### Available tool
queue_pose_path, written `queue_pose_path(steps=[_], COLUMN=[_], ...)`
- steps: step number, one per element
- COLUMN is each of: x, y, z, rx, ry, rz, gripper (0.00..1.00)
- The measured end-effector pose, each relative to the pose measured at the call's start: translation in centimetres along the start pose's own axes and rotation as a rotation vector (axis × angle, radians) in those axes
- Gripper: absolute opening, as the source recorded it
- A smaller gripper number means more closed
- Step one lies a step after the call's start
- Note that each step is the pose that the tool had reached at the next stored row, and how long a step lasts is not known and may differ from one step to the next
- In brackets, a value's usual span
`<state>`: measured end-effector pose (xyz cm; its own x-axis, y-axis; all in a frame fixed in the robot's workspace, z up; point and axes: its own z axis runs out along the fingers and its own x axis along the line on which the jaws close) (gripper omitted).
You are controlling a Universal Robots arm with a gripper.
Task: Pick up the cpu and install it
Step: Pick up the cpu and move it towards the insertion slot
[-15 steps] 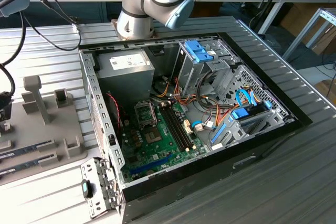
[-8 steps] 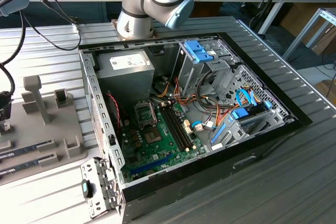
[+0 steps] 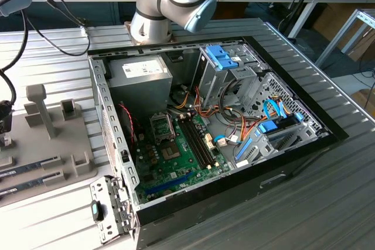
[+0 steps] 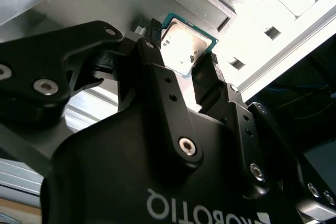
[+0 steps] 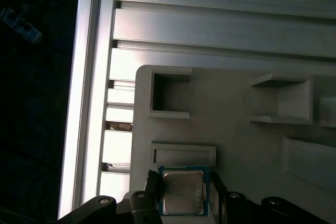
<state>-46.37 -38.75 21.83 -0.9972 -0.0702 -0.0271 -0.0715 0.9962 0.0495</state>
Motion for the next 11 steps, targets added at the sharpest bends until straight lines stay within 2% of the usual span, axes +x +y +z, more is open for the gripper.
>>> queue_pose_path(steps=[11], x=[-0.01], y=[0.02], z=[-0.29], rx=[-0.0056], ry=[-0.0004], rz=[0.0], gripper=[0.47])
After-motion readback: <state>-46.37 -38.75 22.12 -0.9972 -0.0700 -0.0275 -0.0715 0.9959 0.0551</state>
